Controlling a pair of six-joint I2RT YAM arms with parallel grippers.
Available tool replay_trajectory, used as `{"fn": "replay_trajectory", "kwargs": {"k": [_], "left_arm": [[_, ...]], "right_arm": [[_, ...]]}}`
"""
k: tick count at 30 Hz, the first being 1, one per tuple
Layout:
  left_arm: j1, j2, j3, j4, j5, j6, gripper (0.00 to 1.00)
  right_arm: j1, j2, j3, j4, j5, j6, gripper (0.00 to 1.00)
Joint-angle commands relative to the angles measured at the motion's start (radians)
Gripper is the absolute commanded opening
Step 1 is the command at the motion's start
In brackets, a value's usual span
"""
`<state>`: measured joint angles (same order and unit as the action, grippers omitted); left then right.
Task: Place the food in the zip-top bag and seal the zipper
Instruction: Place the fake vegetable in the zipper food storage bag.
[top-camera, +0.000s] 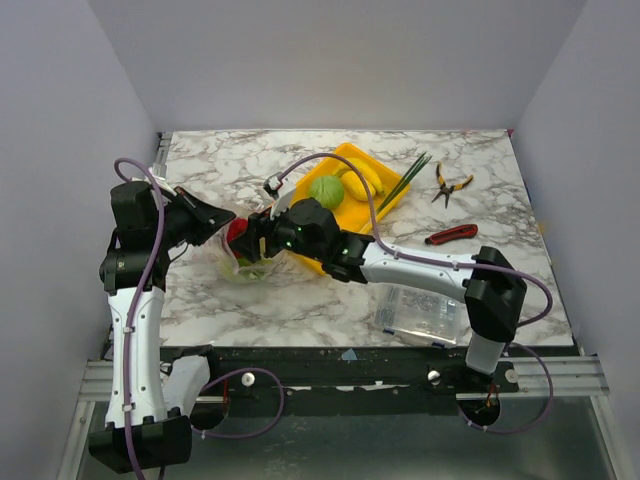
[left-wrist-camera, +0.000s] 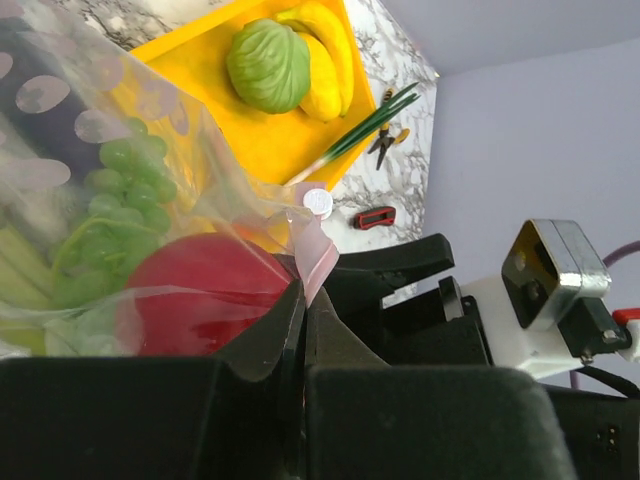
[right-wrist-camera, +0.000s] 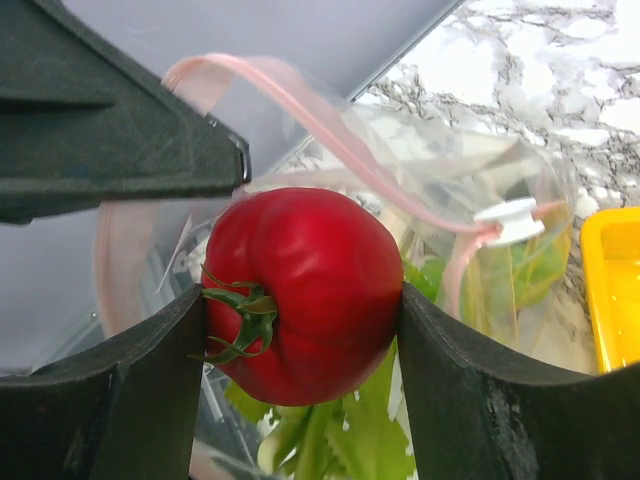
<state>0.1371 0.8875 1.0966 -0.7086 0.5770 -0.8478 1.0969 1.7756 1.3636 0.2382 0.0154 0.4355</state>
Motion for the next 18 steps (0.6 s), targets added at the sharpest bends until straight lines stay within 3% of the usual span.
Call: {"fn": "replay_trajectory", "kwargs": {"k": [1,7,18], "left_arm": [[0.001,-0.015,-0.008,0.08,0.105,-0.071,0.0],[0.0,-0.023,0.002,0.078,0.098,-0.081,0.0],[0.002,-0.014,-0.024,0.086,0.081,-0.064,0.0]], "right_arm": [[0.005,0.077,0.088,-0.01,0.042,0.001,0.39],[0.004,0.074,0.131,-0.121,0.051,0.049,0.73],[0.003,-0.098,0.07,-0.311,0.16,0.029,0.9]]}}
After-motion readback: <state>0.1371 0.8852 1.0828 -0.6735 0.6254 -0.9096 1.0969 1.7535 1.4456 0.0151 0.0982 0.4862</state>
